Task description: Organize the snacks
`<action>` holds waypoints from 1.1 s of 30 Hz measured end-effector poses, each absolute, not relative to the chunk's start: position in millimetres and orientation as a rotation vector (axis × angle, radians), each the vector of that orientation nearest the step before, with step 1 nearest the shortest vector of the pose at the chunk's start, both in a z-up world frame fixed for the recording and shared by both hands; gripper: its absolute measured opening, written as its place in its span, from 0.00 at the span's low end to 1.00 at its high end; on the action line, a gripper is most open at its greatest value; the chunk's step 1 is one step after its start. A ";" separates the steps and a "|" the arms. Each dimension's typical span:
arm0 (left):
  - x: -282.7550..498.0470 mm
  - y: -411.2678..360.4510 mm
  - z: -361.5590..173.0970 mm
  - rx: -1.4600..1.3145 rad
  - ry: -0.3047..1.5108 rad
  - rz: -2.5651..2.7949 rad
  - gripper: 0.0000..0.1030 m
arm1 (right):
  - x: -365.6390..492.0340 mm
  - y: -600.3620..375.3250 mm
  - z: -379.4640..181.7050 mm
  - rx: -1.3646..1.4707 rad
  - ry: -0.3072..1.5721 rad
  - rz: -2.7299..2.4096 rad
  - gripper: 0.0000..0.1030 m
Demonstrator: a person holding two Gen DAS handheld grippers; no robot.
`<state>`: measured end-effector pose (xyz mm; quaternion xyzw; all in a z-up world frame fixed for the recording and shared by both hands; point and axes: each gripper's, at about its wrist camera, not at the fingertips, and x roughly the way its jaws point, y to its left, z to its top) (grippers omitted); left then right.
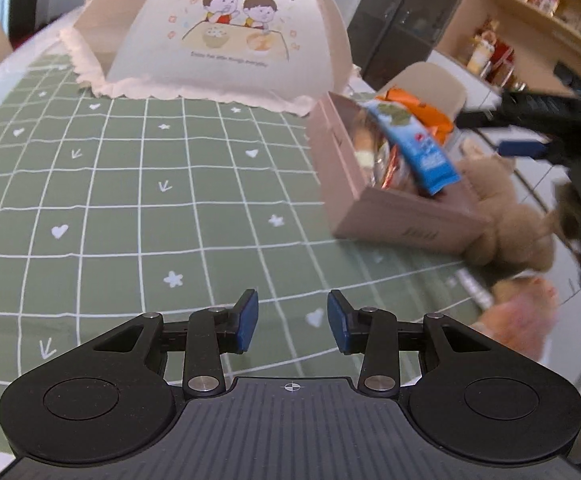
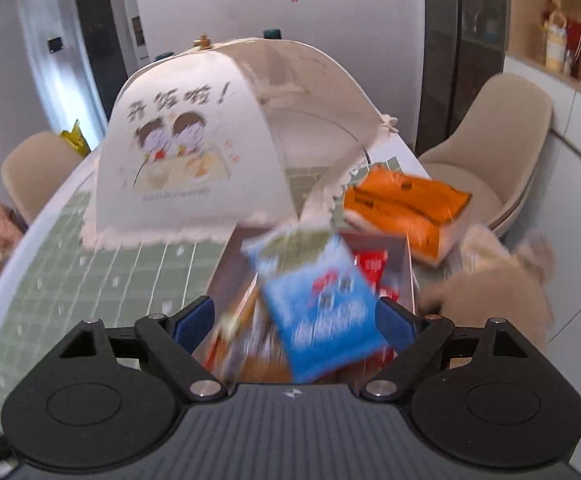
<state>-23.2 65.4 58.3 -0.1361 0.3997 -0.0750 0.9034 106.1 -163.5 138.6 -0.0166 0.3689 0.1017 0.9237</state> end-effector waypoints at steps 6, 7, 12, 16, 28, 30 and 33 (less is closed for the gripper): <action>-18.9 54.4 26.3 -0.173 0.824 -0.129 0.41 | 38.0 -137.6 61.7 -0.125 0.831 0.218 0.86; -18.9 52.8 23.4 -0.153 0.818 -0.128 0.41 | 32.9 -134.7 52.1 -0.126 0.845 0.215 0.86; -11.0 42.4 16.0 -0.059 0.758 -0.137 0.41 | 33.4 -126.8 23.1 -0.099 0.880 0.164 0.86; -0.3 30.5 11.3 0.036 0.720 -0.123 0.42 | 37.8 -128.3 18.5 -0.067 0.865 0.126 0.91; 8.3 18.5 4.0 0.038 0.641 -0.098 0.42 | 29.2 -136.8 1.6 -0.021 0.712 0.032 1.00; 7.7 19.0 3.2 0.038 0.635 -0.102 0.42 | 31.1 -136.4 2.6 -0.020 0.712 0.030 1.00; 7.8 22.5 3.0 0.020 0.633 -0.113 0.42 | 32.1 -136.5 2.8 -0.017 0.712 0.030 1.00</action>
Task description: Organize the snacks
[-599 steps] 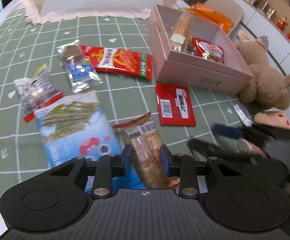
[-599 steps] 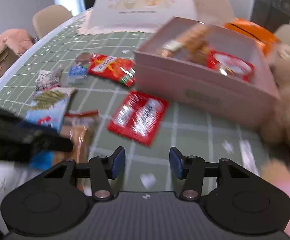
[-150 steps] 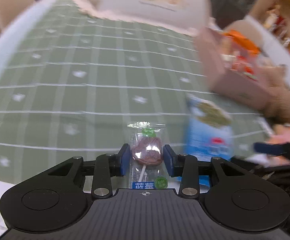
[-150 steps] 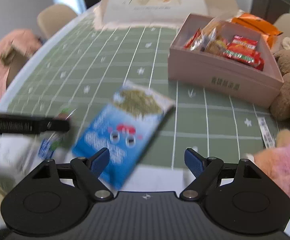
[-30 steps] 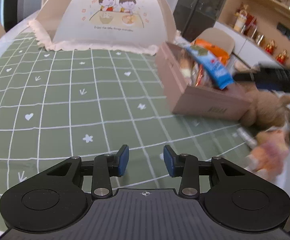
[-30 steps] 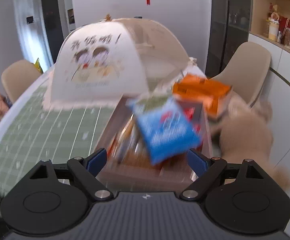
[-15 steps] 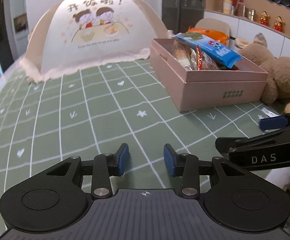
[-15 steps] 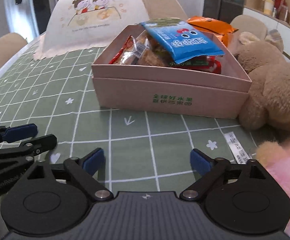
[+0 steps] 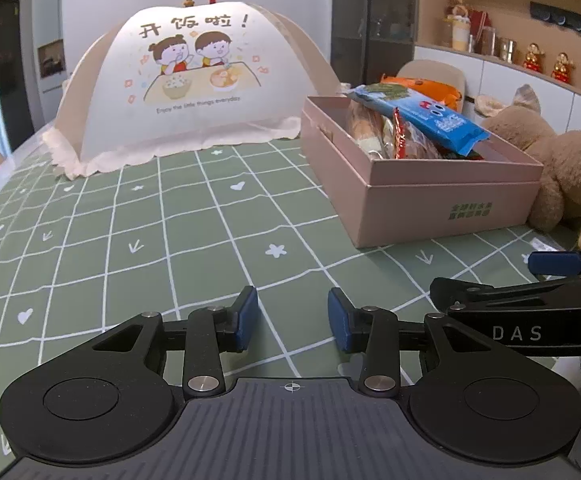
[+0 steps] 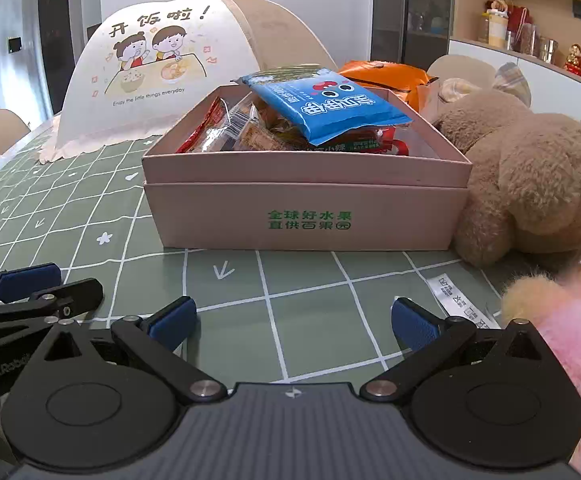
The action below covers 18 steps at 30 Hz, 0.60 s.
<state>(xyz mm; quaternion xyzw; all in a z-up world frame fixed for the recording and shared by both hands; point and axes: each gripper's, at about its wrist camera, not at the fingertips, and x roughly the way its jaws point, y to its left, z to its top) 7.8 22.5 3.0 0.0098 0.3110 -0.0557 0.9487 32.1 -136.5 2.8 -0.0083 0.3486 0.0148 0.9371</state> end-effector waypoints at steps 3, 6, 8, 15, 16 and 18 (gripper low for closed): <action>7.6 22.1 3.1 0.021 0.633 -0.113 0.42 | 31.8 -136.7 2.5 -0.017 0.712 0.030 1.00; 7.6 22.6 2.9 0.024 0.634 -0.112 0.42 | 31.5 -136.7 2.3 -0.017 0.712 0.030 1.00; 7.5 22.5 2.9 0.024 0.634 -0.112 0.42 | 31.5 -136.7 2.3 -0.017 0.712 0.030 1.00; 7.5 22.1 2.9 0.025 0.633 -0.112 0.42 | 31.7 -136.7 2.3 -0.017 0.712 0.030 1.00; 7.4 22.2 2.9 0.025 0.633 -0.112 0.42 | 31.7 -136.7 2.3 -0.017 0.712 0.030 1.00; 7.4 22.1 2.9 0.024 0.633 -0.112 0.42 | 31.7 -136.7 2.2 -0.017 0.712 0.030 1.00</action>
